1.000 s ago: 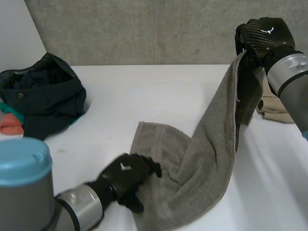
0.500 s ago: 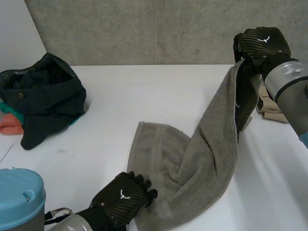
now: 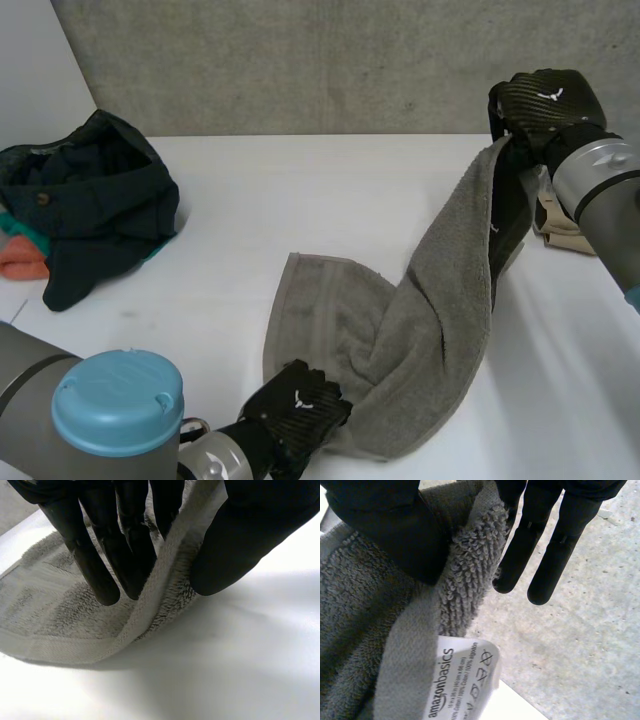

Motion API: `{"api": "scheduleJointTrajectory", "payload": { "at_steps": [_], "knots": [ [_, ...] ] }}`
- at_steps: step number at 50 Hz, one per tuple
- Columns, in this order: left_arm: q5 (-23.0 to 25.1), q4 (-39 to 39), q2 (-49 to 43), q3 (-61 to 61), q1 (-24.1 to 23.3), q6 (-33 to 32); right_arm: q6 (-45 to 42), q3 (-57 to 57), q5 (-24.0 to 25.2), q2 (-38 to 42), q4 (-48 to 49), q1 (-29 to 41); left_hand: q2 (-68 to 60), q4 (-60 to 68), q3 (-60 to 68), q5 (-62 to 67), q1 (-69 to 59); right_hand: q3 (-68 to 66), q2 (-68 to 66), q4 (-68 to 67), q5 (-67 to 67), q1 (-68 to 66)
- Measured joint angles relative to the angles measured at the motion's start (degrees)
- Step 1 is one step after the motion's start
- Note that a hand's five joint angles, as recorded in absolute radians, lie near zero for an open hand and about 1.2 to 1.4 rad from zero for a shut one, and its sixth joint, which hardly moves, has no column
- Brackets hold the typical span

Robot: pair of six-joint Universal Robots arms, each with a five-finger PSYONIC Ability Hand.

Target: Fold the laundry.

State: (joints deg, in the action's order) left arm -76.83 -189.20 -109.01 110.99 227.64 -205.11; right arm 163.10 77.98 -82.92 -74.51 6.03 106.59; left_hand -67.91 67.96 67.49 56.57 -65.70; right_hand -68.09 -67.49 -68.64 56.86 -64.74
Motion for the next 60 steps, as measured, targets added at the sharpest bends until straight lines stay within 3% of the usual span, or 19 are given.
{"api": "scheduleJointTrajectory", "payload": {
  "at_steps": [7,14,18,20,23,29,37,44,47,53,54,55,60],
  "knots": [
    [-2.2,-0.1,4.7,-2.0,1.0,2.6,-5.3,0.1,0.0,-2.8,-2.5,-2.5,-0.5,0.6,0.6,0.0,0.0,0.0,0.0,0.0,0.0,0.0],
    [-9.3,0.8,20.2,-5.2,13.8,5.1,-21.4,-1.2,0.1,-8.7,-15.8,-7.1,-0.5,0.6,0.6,0.0,0.0,0.0,0.0,0.0,0.0,0.0],
    [-10.0,1.8,24.0,-6.6,18.6,5.2,-25.5,-1.8,0.1,-10.3,-20.1,-8.3,-0.5,0.6,0.6,0.0,0.0,0.0,0.0,0.0,0.0,0.0],
    [-10.1,4.2,28.1,-9.0,25.2,5.2,-31.0,-2.6,0.1,-12.7,-26.0,-9.9,-0.6,0.6,0.6,0.0,0.0,-0.1,0.0,0.0,0.0,0.0],
    [-9.3,6.4,29.2,-10.8,28.4,5.3,-34.0,-2.5,0.2,-13.9,-29.7,-10.8,-0.6,0.6,0.6,0.0,0.0,-0.2,0.0,0.0,0.0,0.0],
    [-4.7,13.0,26.7,-15.3,32.8,6.5,-40.0,0.6,1.0,-15.2,-38.7,-12.0,-0.7,0.6,0.6,0.0,0.0,-0.2,0.0,0.0,0.0,0.0],
    [-3.3,15.4,10.9,-24.1,31.6,7.2,-41.4,1.8,1.2,-7.2,-41.1,-11.2,-0.7,0.7,0.8,0.0,0.0,-0.2,0.0,0.0,0.0,0.0],
    [-9.4,14.8,-6.6,-43.2,28.7,6.7,-39.4,-8.9,-3.2,4.0,-34.7,-7.6,-0.7,0.8,0.9,0.0,0.0,-0.3,0.0,0.0,0.0,0.0],
    [-11.9,11.5,-14.1,-56.9,27.7,6.4,-36.7,-17.5,-7.0,9.0,-24.5,-4.9,-0.7,0.8,0.9,0.0,0.0,-0.3,0.0,0.0,0.0,0.0],
    [-12.7,-4.0,-20.9,-75.0,27.0,6.5,-31.3,-26.4,-10.5,12.3,4.3,-2.5,-0.7,0.9,0.9,0.0,0.0,-0.3,0.0,0.0,0.0,0.0],
    [-12.7,-4.9,-21.0,-75.5,27.0,6.5,-31.2,-26.5,-10.5,12.3,5.3,-2.4,-0.7,0.9,0.9,0.0,0.0,-0.3,0.0,0.0,0.0,0.0],
    [-12.7,-10.2,-21.6,-77.7,27.0,6.6,-30.2,-27.1,-10.7,12.4,13.0,-2.2,-0.7,0.9,0.9,0.0,0.0,-0.3,0.0,0.0,0.1,0.0],
    [-12.8,-21.1,-22.1,-79.3,27.1,7.3,-28.4,-26.9,-10.5,12.3,26.5,-1.9,-0.7,0.9,0.9,0.0,0.0,-0.3,0.0,0.0,0.8,0.0]
  ]
}}
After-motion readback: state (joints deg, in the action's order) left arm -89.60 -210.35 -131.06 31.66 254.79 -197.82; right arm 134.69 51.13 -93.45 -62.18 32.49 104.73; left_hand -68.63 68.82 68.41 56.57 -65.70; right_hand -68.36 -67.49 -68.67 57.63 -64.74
